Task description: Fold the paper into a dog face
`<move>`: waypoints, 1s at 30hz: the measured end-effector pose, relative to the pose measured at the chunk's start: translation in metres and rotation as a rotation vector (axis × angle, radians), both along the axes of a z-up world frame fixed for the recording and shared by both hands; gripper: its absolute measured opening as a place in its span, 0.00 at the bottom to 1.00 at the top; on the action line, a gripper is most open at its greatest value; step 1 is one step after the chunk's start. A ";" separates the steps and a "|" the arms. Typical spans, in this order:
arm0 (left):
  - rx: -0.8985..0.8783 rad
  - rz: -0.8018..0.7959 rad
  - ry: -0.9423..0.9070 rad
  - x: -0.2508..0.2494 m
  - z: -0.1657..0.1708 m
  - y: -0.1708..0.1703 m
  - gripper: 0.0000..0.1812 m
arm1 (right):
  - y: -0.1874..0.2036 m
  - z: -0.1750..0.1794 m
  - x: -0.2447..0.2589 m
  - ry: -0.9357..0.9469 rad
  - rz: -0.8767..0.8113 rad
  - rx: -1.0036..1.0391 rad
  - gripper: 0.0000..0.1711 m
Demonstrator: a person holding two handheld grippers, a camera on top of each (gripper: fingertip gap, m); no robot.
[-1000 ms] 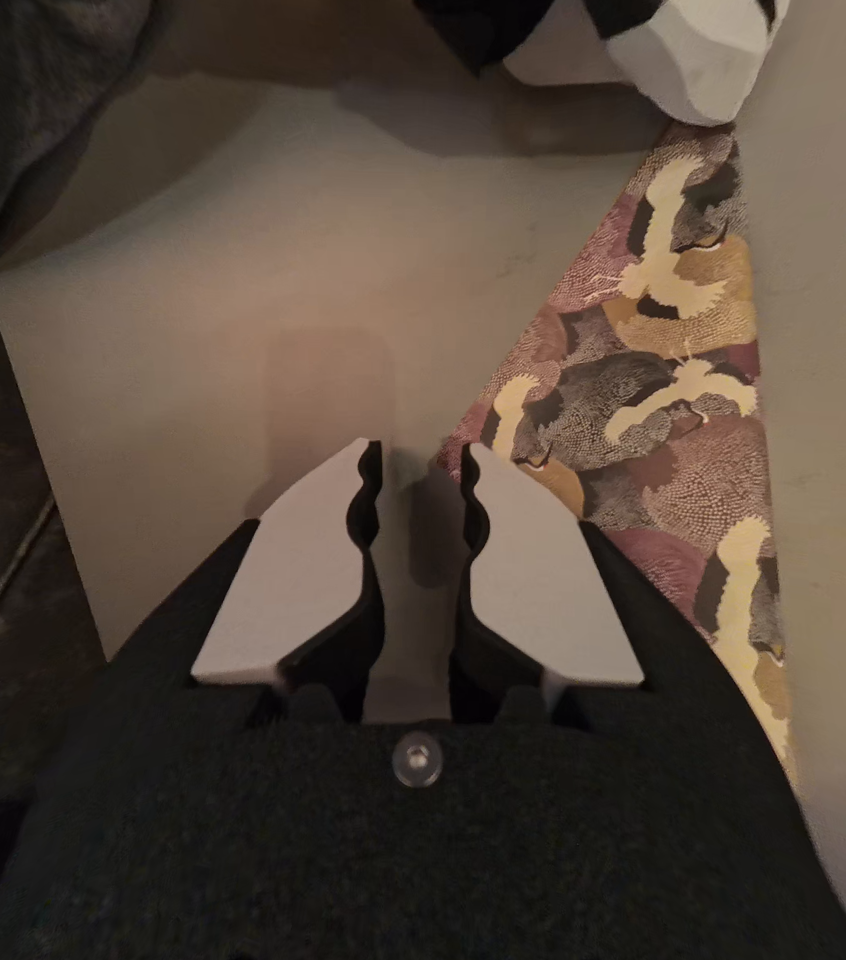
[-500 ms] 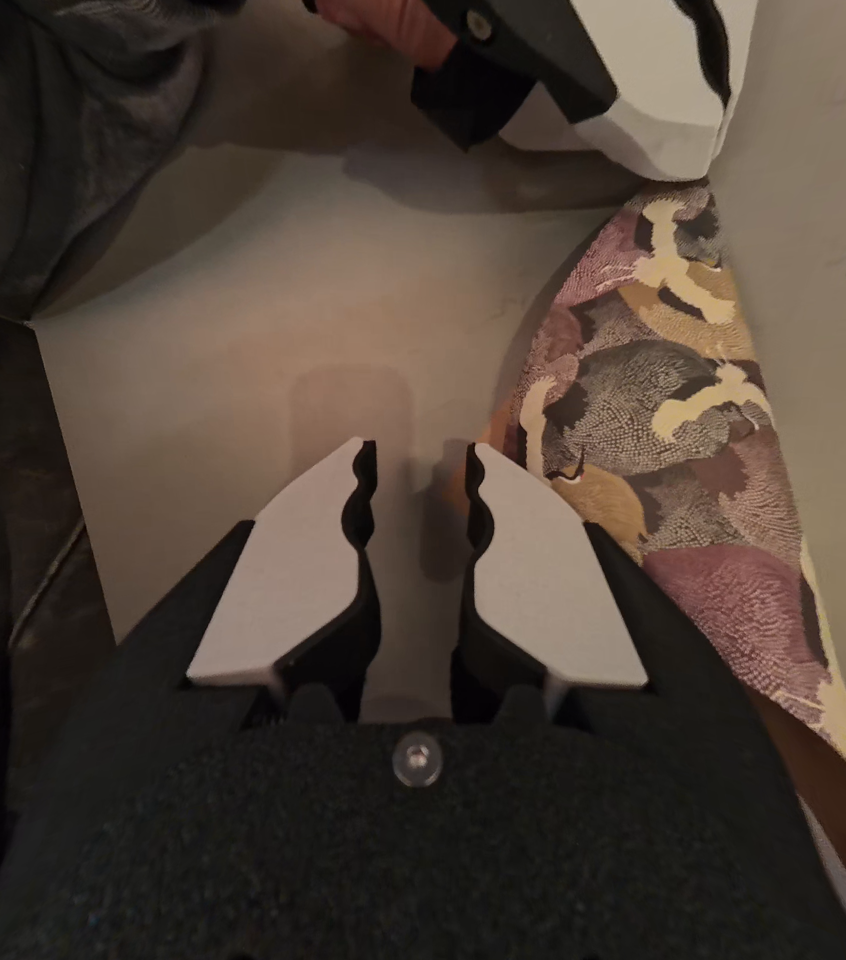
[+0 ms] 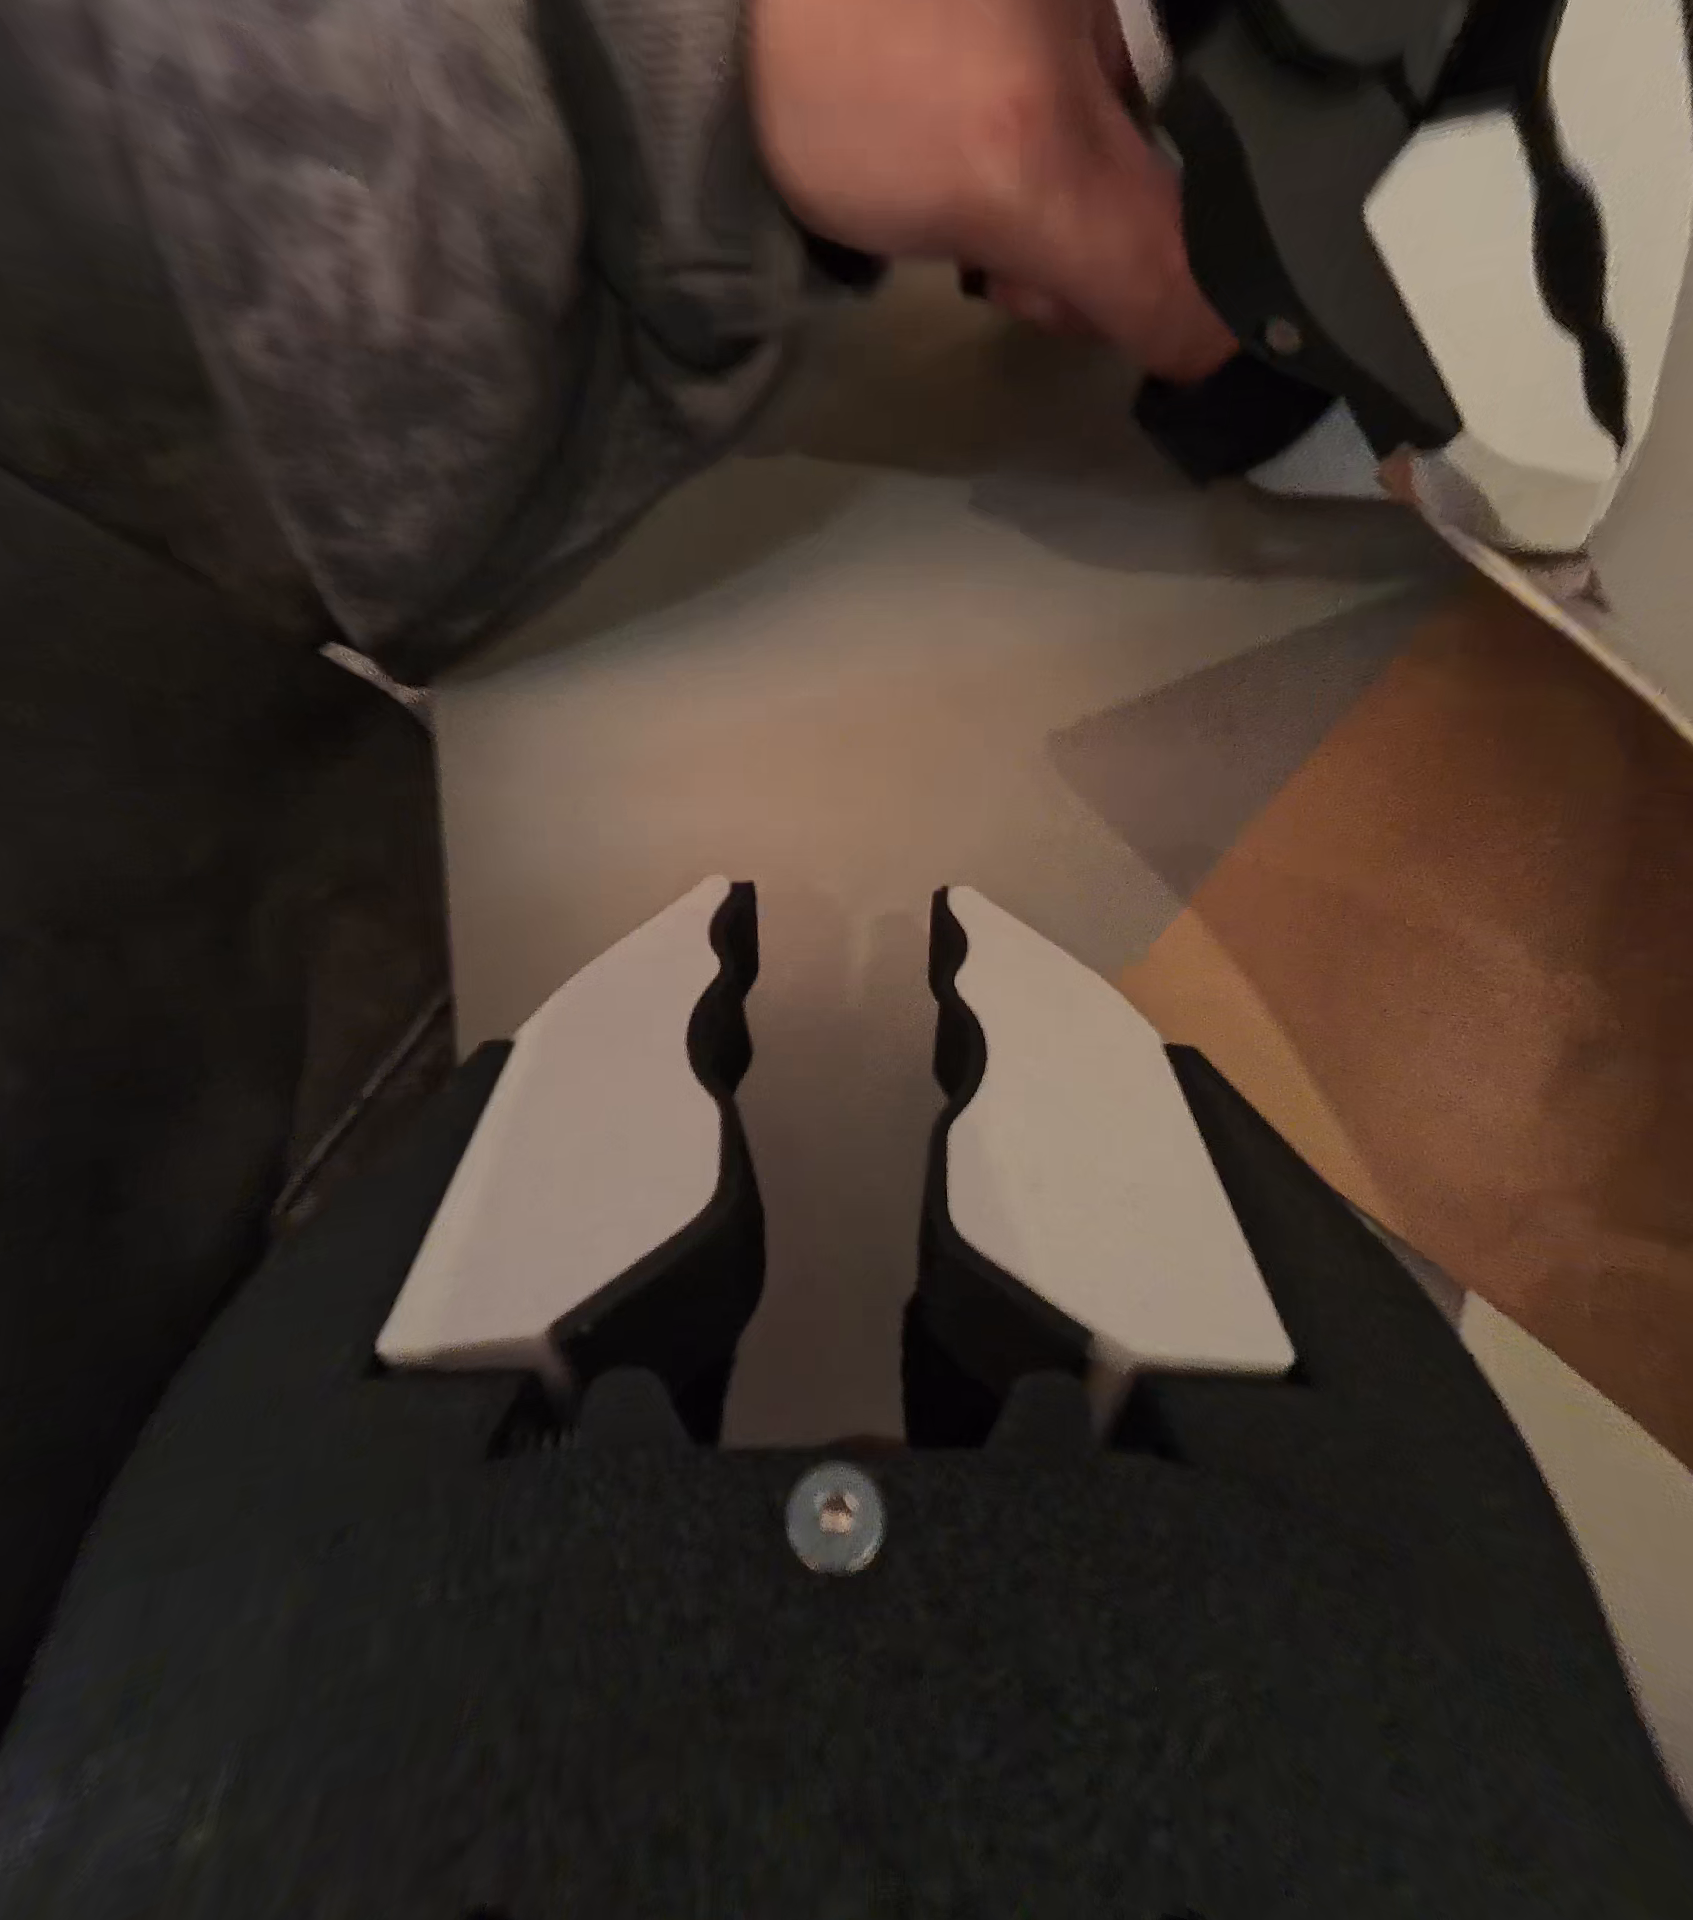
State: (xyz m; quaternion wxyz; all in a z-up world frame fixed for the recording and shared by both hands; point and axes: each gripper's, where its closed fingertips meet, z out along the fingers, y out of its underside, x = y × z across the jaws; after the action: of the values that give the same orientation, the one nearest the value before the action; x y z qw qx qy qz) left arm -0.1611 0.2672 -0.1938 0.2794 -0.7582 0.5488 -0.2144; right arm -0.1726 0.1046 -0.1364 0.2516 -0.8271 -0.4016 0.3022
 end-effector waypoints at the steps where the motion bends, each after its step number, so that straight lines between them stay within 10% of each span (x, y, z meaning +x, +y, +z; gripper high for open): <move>1: 0.000 -0.001 -0.002 0.000 0.000 0.000 0.00 | -0.003 0.010 0.001 0.018 0.005 0.022 0.18; 10: 0.040 -0.018 -0.007 0.000 0.000 0.000 0.00 | 0.104 0.121 0.077 -0.211 -0.181 0.427 0.11; 17: 0.050 -0.016 -0.006 0.000 0.000 0.000 0.00 | 0.155 -0.004 0.034 -0.110 0.156 0.078 0.00; 30: 0.014 -0.011 -0.033 0.000 0.000 0.000 0.00 | 0.159 -0.054 0.014 -0.282 0.256 0.219 0.00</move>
State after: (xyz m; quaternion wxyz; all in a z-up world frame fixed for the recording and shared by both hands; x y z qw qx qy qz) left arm -0.1610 0.2672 -0.1936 0.2925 -0.7496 0.5497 -0.2246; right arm -0.1587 0.2635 -0.1907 0.2410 -0.7712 -0.5649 0.1676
